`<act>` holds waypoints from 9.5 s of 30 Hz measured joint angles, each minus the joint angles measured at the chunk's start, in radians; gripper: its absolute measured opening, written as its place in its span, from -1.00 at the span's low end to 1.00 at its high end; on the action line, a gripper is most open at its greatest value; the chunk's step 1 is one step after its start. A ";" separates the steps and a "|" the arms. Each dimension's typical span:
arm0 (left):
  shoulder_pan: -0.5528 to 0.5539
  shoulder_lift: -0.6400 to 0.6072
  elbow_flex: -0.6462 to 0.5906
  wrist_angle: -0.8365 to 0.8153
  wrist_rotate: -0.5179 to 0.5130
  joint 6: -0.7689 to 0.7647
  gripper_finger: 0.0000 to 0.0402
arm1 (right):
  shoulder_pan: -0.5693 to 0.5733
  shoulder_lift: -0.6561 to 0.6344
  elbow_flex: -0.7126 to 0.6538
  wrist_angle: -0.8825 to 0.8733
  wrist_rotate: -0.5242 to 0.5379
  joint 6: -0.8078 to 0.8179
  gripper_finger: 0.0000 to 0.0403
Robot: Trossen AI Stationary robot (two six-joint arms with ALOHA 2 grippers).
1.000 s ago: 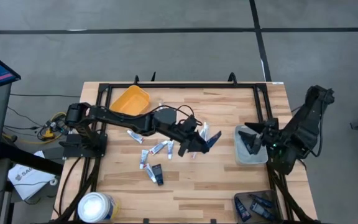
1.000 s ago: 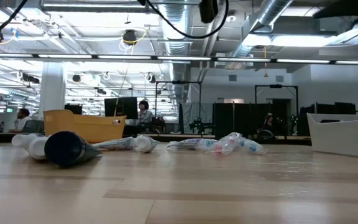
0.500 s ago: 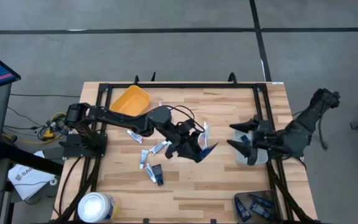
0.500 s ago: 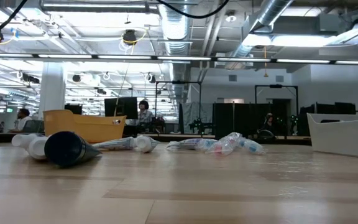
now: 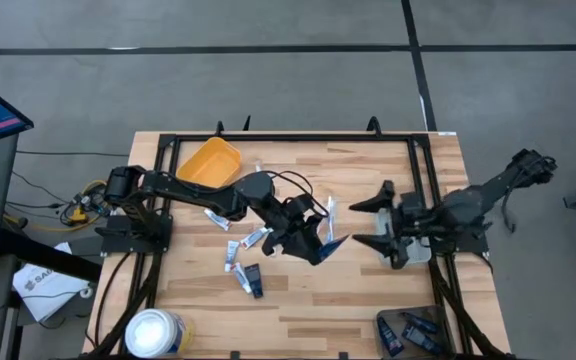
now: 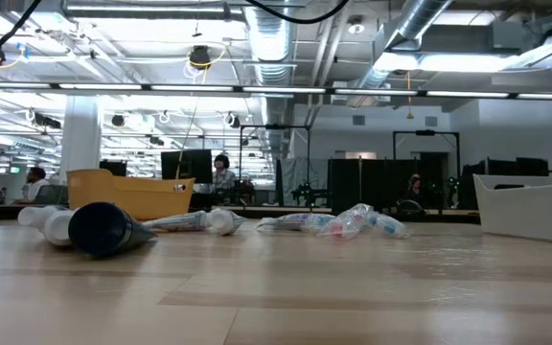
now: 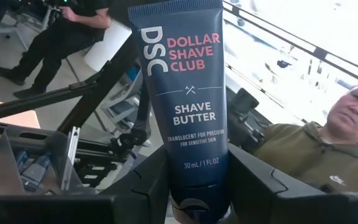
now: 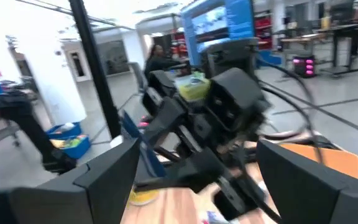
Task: Pick & Place Travel size toiletries
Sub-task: Put the blue shave cream into the black bin
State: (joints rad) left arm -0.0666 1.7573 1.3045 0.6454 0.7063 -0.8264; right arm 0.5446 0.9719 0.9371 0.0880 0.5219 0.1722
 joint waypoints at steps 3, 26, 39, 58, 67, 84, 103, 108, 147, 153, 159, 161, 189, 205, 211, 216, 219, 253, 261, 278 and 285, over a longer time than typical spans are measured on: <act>0.000 0.000 0.000 0.001 0.000 -0.014 -0.36 | -0.034 0.052 0.026 0.021 -0.067 0.000 0.56; 0.000 0.000 0.000 0.012 0.020 -0.046 -0.36 | -0.067 0.146 0.117 -0.054 -0.235 -0.038 -0.33; 0.017 0.001 -0.001 0.004 0.033 -0.070 -0.23 | -0.063 0.132 0.117 -0.092 -0.273 0.055 -0.97; -0.009 -0.025 -0.030 0.000 0.500 -0.177 0.08 | 0.285 0.051 0.116 -0.930 -0.273 1.053 -1.00; 0.010 -0.102 -0.031 -0.002 0.513 -0.131 -0.06 | 0.432 0.200 0.116 -1.013 -0.553 1.438 -1.00; 0.204 -0.385 -0.031 0.000 0.498 -0.046 -0.14 | 0.397 0.457 0.117 -0.937 -0.812 1.409 -0.60; 0.457 -0.616 -0.031 -0.180 0.435 0.080 -0.14 | -0.030 0.190 0.117 -1.544 -0.515 1.438 0.08; 0.512 -0.621 -0.031 -0.336 0.423 0.179 -0.14 | -0.211 0.189 0.117 -1.607 -0.466 1.266 0.07; 0.533 -0.645 -0.032 -0.459 0.403 0.244 -0.14 | -0.608 0.210 -0.481 -0.921 -0.493 0.682 0.22; 0.533 -0.645 -0.032 -0.460 0.393 0.245 -0.14 | -0.621 0.209 -0.489 -0.929 -0.500 0.670 -0.07; 0.533 -0.645 -0.032 -0.459 0.393 0.245 -0.14 | -0.621 0.209 -0.490 -0.937 -0.507 0.659 -0.46; 0.533 -0.645 -0.032 -0.459 0.393 0.245 -0.14 | -0.622 0.209 -0.482 -0.945 -0.513 0.649 -0.54; 0.533 -0.645 -0.032 -0.459 0.396 0.246 -0.14 | -0.319 -0.018 0.014 -1.050 -0.543 0.739 -0.62; 0.533 -0.645 -0.032 -0.462 0.401 0.218 -0.14 | 0.418 0.277 0.018 -0.685 -0.604 1.452 -0.62; 0.533 -0.645 -0.031 -0.462 0.401 0.219 -0.14 | 0.515 0.401 0.018 -0.670 -0.624 1.583 -0.63; 0.533 -0.645 -0.031 -0.463 0.402 0.219 -0.14 | 0.522 0.492 0.018 -0.665 -0.660 1.545 -0.63; 0.533 -0.645 -0.031 -0.463 0.402 0.219 -0.14 | 0.511 0.539 0.018 -0.655 -0.705 1.493 -0.62; -0.011 -0.656 -0.431 -0.797 -0.055 0.811 -0.14 | 0.441 0.526 0.018 -0.663 -0.731 1.414 0.01; -0.219 -0.601 -0.534 -0.817 -0.357 1.035 0.00 | 0.441 0.526 0.018 -0.663 -0.727 1.397 0.04; -0.273 -0.218 -0.546 -0.681 -0.385 1.257 0.30 | 0.421 0.526 0.018 -0.657 -0.722 1.388 0.08; -0.276 -0.078 -0.492 -0.651 -0.392 1.288 0.26 | 0.422 0.526 0.018 -0.658 -0.715 1.384 0.06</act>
State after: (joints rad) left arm -0.3424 1.6790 0.8124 -0.0055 0.3140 0.4618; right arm 0.9661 1.4975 0.9546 -0.5702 -0.1934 1.5565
